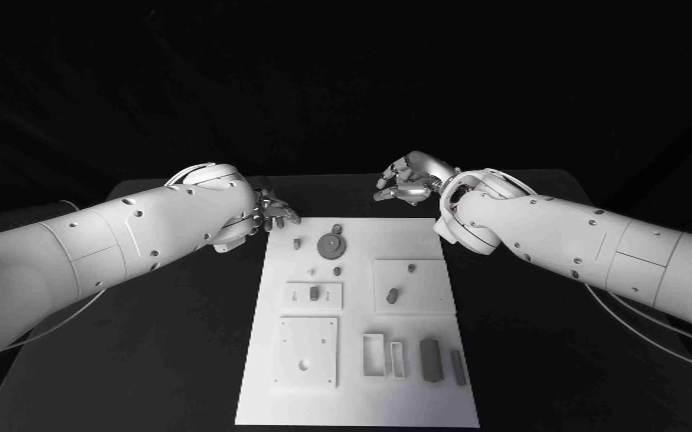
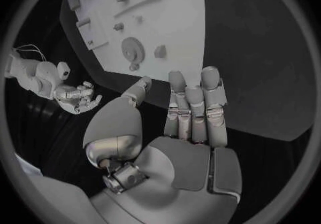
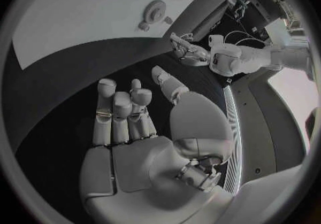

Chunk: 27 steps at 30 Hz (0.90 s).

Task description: Assemble the parts on the task board

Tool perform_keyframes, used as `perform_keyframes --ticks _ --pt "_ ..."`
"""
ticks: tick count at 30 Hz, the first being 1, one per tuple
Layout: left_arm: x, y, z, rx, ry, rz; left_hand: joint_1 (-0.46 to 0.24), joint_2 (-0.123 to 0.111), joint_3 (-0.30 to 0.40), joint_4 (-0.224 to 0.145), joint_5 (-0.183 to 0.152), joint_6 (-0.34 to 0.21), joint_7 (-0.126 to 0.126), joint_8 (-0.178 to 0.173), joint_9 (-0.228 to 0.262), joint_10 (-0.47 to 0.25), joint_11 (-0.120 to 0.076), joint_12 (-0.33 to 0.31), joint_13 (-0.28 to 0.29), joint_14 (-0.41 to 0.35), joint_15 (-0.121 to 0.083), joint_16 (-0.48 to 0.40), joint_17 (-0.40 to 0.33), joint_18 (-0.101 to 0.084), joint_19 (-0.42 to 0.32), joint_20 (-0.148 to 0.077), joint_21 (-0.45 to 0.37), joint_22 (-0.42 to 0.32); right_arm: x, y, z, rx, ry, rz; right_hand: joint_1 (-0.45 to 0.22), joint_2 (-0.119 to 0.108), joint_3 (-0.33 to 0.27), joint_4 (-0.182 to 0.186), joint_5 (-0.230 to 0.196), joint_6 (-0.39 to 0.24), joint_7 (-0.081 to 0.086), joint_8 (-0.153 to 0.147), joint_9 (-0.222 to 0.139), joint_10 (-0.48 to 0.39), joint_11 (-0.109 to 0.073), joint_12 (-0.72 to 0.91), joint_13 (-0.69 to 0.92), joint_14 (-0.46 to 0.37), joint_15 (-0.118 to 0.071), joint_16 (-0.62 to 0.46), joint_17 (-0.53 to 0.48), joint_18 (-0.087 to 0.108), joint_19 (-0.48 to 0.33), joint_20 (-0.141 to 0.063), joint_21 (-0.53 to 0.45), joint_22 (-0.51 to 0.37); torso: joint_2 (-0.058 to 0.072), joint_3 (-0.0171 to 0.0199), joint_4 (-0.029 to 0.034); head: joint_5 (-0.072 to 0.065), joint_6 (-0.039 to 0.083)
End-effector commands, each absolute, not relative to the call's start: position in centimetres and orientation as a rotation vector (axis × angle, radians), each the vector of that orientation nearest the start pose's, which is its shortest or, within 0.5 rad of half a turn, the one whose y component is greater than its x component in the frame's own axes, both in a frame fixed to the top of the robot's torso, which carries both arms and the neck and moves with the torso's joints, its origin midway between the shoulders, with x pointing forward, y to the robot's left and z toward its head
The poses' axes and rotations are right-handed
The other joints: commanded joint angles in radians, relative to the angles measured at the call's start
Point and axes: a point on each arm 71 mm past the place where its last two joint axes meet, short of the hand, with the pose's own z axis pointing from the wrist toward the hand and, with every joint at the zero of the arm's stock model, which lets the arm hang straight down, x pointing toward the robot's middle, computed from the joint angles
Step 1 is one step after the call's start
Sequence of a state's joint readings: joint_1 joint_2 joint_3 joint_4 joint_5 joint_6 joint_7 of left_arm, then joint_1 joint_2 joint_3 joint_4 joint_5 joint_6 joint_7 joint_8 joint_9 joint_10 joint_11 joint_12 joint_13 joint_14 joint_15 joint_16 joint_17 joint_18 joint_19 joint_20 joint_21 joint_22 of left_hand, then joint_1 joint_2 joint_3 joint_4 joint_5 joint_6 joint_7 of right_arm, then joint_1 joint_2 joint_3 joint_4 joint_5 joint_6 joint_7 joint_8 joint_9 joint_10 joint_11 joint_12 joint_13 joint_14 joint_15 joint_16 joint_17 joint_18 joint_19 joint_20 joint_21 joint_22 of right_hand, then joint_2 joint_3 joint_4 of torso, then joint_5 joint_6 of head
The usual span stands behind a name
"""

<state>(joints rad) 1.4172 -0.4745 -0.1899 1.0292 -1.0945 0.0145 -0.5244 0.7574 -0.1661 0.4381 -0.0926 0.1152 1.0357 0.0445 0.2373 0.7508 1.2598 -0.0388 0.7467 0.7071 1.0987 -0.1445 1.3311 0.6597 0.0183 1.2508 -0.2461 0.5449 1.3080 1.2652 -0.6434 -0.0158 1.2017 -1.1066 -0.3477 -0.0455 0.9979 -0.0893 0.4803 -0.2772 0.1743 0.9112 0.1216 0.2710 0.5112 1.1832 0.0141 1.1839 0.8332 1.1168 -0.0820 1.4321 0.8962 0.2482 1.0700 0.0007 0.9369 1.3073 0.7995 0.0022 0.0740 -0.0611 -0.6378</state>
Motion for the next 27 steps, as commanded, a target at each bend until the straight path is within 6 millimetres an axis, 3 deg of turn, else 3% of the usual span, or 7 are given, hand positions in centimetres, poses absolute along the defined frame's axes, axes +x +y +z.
perform_keyframes --ticks 1,4,8,12,27 --pt "58.8 18.0 -16.6 -0.171 2.028 -0.163 -0.013 -0.003 -0.013 0.000 -0.007 -0.041 0.033 -0.011 -0.005 -0.011 0.003 0.006 0.001 -0.001 0.002 0.008 0.001 0.036 -0.002 0.006 -0.006 0.018 55.7 -19.6 -16.1 0.192 1.627 0.736 -0.012 -0.002 -0.004 0.002 0.004 0.000 0.008 -0.005 0.002 -0.007 0.002 -0.003 -0.002 0.000 -0.007 -0.004 -0.002 0.014 -0.002 0.000 -0.006 0.000 0.005 0.0011 -0.0048 0.000 0.003" --pt "58.7 17.6 -16.9 -0.151 2.046 -0.162 -0.022 -0.009 -0.022 0.006 -0.020 -0.049 0.035 -0.017 -0.011 -0.012 0.005 0.009 0.002 -0.002 0.004 0.009 0.002 0.038 -0.002 0.008 -0.007 0.018 55.7 -19.7 -16.1 0.193 1.627 0.736 -0.012 -0.002 -0.004 0.002 0.004 0.000 0.008 -0.006 0.002 -0.007 0.002 -0.003 -0.002 0.000 -0.006 -0.004 -0.002 0.014 -0.002 0.000 -0.006 0.000 0.008 0.0014 -0.0058 0.000 0.005" --pt "58.6 17.4 -17.1 -0.136 2.064 -0.157 -0.029 -0.008 -0.024 0.014 -0.028 -0.049 0.036 -0.018 -0.014 -0.013 0.005 0.010 0.003 -0.003 0.004 0.011 0.002 0.040 -0.003 0.008 -0.008 0.018 55.7 -19.4 -16.1 0.189 1.627 0.741 -0.013 -0.002 -0.004 0.003 0.004 0.000 0.008 -0.006 0.002 -0.007 0.002 -0.003 -0.002 0.000 -0.006 -0.004 -0.002 0.014 -0.002 0.000 -0.006 0.000 0.006 0.0006 -0.0024 -0.001 0.002" --pt "58.6 17.5 -17.4 -0.133 2.083 -0.150 -0.035 -0.011 -0.028 0.024 -0.057 -0.050 0.036 -0.020 -0.018 -0.015 0.006 0.012 0.003 -0.005 0.004 0.012 0.003 0.042 -0.004 0.009 -0.009 0.019 55.7 -19.4 -16.1 0.189 1.628 0.741 -0.013 -0.002 -0.004 0.003 0.004 0.000 0.008 -0.006 0.002 -0.007 0.002 -0.003 -0.002 0.000 -0.006 -0.004 -0.002 0.014 -0.002 0.000 -0.006 0.000 0.006 0.0006 -0.0037 -0.001 0.001" --pt "58.2 16.9 -18.5 -0.109 2.137 -0.163 -0.030 0.005 -0.029 0.037 -0.058 -0.046 0.035 -0.020 -0.024 -0.018 0.005 0.015 0.005 -0.008 0.004 0.016 0.004 0.045 -0.006 0.010 -0.008 0.020 55.7 -19.3 -16.1 0.189 1.629 0.741 -0.014 -0.002 -0.004 0.004 0.005 -0.001 0.008 -0.006 0.002 -0.007 0.002 -0.003 -0.002 0.000 -0.006 -0.004 -0.002 0.014 -0.002 0.000 -0.006 0.000 0.005 0.0017 -0.0039 -0.003 -0.001"
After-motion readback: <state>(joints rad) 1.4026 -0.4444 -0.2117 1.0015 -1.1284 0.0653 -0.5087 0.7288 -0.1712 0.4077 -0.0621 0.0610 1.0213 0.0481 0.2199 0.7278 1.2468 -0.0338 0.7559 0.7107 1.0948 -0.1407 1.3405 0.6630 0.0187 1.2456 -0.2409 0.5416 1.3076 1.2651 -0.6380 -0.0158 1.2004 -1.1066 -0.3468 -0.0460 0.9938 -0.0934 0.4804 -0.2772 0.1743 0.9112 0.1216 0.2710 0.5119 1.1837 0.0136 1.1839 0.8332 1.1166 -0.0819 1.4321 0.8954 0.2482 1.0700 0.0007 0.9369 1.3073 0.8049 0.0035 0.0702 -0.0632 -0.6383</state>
